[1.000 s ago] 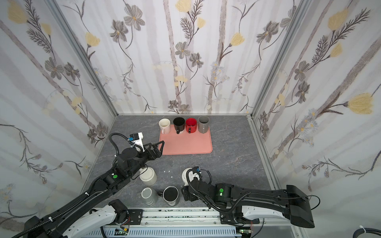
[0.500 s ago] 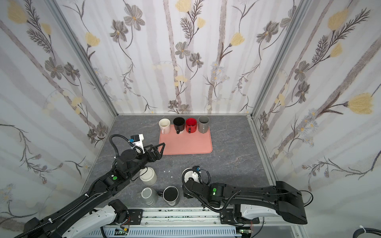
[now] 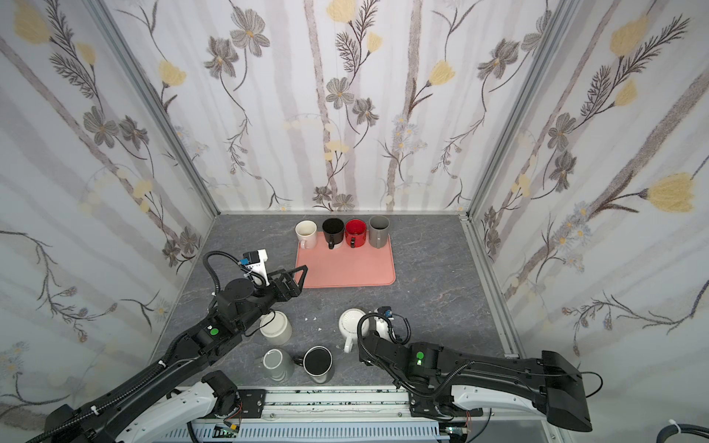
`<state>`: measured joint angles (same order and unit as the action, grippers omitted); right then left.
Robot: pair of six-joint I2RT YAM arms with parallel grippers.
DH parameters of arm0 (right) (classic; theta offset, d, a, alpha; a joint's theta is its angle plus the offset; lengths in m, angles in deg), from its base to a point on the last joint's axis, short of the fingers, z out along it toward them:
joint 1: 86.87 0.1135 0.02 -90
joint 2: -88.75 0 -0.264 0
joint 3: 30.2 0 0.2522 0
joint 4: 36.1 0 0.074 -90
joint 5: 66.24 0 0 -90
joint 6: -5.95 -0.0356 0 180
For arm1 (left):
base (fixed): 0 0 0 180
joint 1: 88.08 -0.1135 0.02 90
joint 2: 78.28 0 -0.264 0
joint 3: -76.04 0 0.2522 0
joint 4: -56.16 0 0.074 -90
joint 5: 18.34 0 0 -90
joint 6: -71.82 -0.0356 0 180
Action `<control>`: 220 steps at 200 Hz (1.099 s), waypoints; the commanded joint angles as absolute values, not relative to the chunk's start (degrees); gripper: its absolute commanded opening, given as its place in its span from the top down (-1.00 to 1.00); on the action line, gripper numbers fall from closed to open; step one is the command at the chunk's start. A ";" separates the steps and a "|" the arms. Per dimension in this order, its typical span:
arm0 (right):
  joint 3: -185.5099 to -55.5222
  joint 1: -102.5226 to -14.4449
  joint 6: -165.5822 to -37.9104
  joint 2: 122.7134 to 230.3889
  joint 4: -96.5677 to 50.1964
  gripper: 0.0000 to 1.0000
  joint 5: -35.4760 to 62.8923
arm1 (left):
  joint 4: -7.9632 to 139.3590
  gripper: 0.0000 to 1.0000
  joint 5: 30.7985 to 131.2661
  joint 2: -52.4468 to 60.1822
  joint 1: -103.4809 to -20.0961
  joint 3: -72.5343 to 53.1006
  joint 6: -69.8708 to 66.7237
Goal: Turn the mug right side up
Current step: 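Lower the right gripper onto the upside-down white mug's handle and close it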
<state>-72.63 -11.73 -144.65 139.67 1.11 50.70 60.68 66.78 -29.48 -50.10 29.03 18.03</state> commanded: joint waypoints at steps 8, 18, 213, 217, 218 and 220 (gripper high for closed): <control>-73.93 -11.19 -140.64 138.41 -1.41 -0.66 49.20 | 57.64 -1.00 66.82 -28.59 -50.28 29.15 18.65; -75.14 -11.18 -139.62 141.40 -2.84 -0.69 47.62 | 57.36 -1.00 66.85 -28.25 -50.22 29.25 18.71; -77.06 -12.83 -135.90 152.41 -7.25 -0.58 42.72 | 56.39 -1.00 68.45 -25.71 -50.28 28.97 20.17; -77.16 -12.58 -135.90 153.09 -7.80 -0.57 42.66 | 56.47 -1.00 68.49 -25.64 -50.27 28.95 20.14; -77.17 -12.55 -135.90 153.22 -7.91 -0.56 42.61 | 56.47 -1.00 68.54 -25.68 -50.24 28.96 20.14; -77.25 -12.59 -135.90 153.49 -8.07 -0.56 42.65 | 56.47 -1.00 68.53 -25.68 -50.21 28.90 20.14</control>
